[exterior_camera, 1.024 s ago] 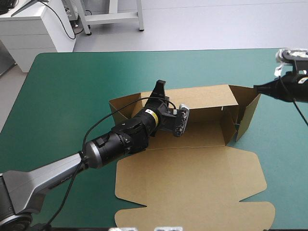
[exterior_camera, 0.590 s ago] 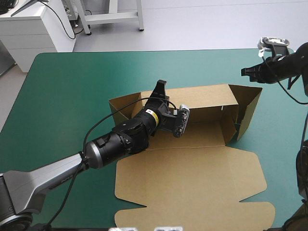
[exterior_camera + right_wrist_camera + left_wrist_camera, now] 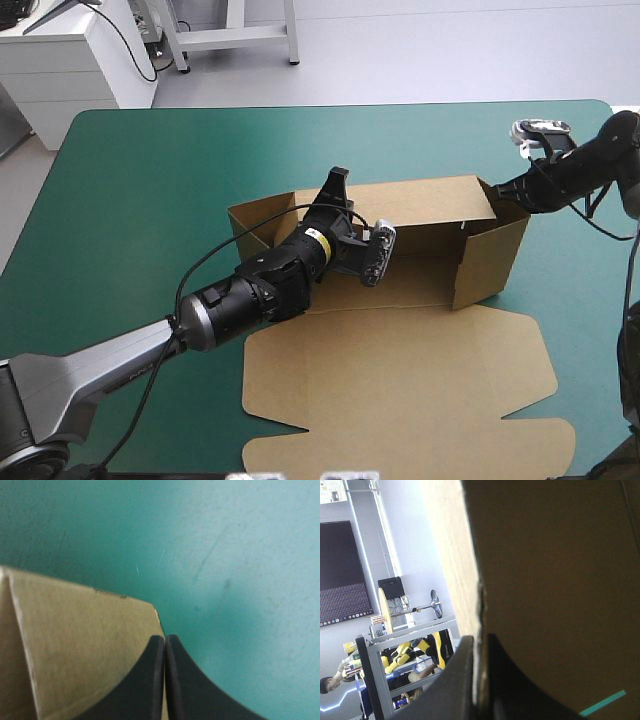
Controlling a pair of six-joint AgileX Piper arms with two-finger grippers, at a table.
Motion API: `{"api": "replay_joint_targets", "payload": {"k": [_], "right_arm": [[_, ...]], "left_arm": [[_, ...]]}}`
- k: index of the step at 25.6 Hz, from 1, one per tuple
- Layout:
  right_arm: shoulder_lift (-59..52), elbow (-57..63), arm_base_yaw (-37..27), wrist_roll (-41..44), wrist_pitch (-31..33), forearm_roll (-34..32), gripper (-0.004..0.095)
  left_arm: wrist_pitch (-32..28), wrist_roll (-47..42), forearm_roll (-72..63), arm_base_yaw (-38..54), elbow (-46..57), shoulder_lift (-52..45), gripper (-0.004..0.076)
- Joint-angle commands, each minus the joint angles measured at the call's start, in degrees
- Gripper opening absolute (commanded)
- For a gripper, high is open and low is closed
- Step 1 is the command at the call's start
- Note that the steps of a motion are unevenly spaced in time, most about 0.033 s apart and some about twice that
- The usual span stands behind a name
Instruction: Fold the box
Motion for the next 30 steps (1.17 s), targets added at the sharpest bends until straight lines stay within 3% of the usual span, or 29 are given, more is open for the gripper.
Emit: {"api": "replay_joint_targets", "payload": {"k": [1, 5, 9, 13, 17, 22, 30], "right_arm": [[-7.59, 4.88, -0.07, -3.66, -3.23, 4.04, -0.0015], [-15.85, 19.77, -0.07, -14.0, -14.22, 16.84, -0.0015], [-20.15, 29.21, -0.07, -19.68, -21.31, 22.61, -0.0015], [-24.27, 36.04, -0.07, -22.44, -26.14, 22.1, -0.0015], [-25.19, 38.04, -0.07, -27.72, -25.62, 21.4, -0.0015], [-25.19, 38.04, -0.07, -28.19, -23.16, 17.87, 0.0], [-25.21, 37.39, -0.07, -29.63, -22.56, 13.33, 0.0381]], "left_arm": [[-2.46, 0.35, -0.99, -0.86, -0.51, -1.03, -0.0008], [-2.85, 0.35, -0.99, -0.86, -0.51, -1.03, -0.0008], [-2.17, 0.35, -0.99, -0.86, -0.51, -1.03, -0.0008], [-2.01, 0.35, -0.99, -0.86, -0.51, -1.03, -0.0008], [-2.11, 0.35, -0.99, -0.86, -0.51, -1.03, -0.0008], [-2.0, 0.35, -0.99, -0.86, -0.51, -1.03, -0.0008], [-2.0, 0.35, -0.99, -0.86, -0.51, -1.03, -0.0008]]}}
